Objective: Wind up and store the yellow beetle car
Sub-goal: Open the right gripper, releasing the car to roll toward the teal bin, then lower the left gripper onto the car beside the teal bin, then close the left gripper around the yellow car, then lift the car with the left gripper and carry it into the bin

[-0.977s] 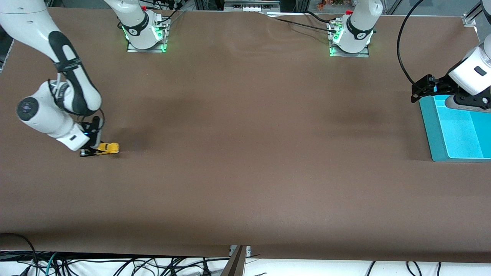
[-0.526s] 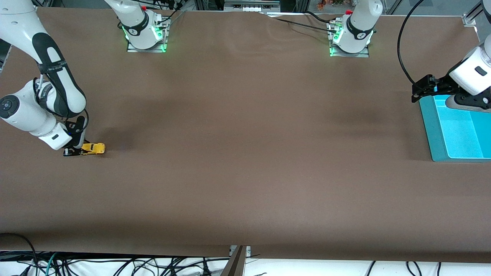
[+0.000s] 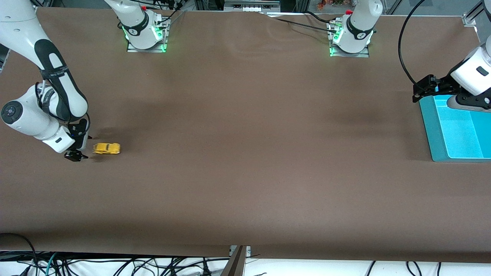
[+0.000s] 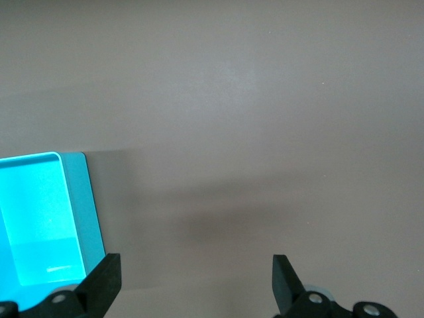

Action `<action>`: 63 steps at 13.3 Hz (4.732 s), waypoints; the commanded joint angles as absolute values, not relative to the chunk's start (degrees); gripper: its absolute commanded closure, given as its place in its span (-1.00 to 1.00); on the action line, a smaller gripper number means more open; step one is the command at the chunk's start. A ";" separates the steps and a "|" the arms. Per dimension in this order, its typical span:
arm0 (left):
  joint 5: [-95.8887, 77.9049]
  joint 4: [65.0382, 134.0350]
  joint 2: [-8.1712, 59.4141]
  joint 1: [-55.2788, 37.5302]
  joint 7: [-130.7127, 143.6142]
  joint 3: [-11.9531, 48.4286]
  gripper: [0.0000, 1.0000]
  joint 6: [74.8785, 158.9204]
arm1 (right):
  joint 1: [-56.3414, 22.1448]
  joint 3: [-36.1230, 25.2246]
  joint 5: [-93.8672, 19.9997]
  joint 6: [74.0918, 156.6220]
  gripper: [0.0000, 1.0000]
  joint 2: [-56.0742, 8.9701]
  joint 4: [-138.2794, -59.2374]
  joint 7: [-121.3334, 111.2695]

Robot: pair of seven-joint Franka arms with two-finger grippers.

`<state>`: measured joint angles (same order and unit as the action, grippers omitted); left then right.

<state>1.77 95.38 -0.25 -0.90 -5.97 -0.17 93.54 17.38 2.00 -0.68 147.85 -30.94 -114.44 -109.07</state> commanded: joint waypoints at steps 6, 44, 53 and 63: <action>2.11 94.13 0.18 -0.70 -6.42 0.00 -1.00 92.55 | 17.58 3.51 -5.78 141.52 -1.00 -30.41 -109.70 -108.38; 7.74 102.83 37.17 21.09 -87.71 0.26 -1.00 139.04 | 1.93 0.19 -0.26 89.20 -1.00 -16.01 -79.80 -9.76; 6.94 103.01 36.57 21.01 -91.41 1.49 1.00 138.26 | 1.93 -0.97 6.16 91.93 -1.00 -10.73 -85.77 -7.74; 7.82 95.71 25.50 22.23 -94.72 3.61 1.00 107.96 | 1.93 -0.88 1.58 91.23 -1.00 -10.98 -85.43 -2.11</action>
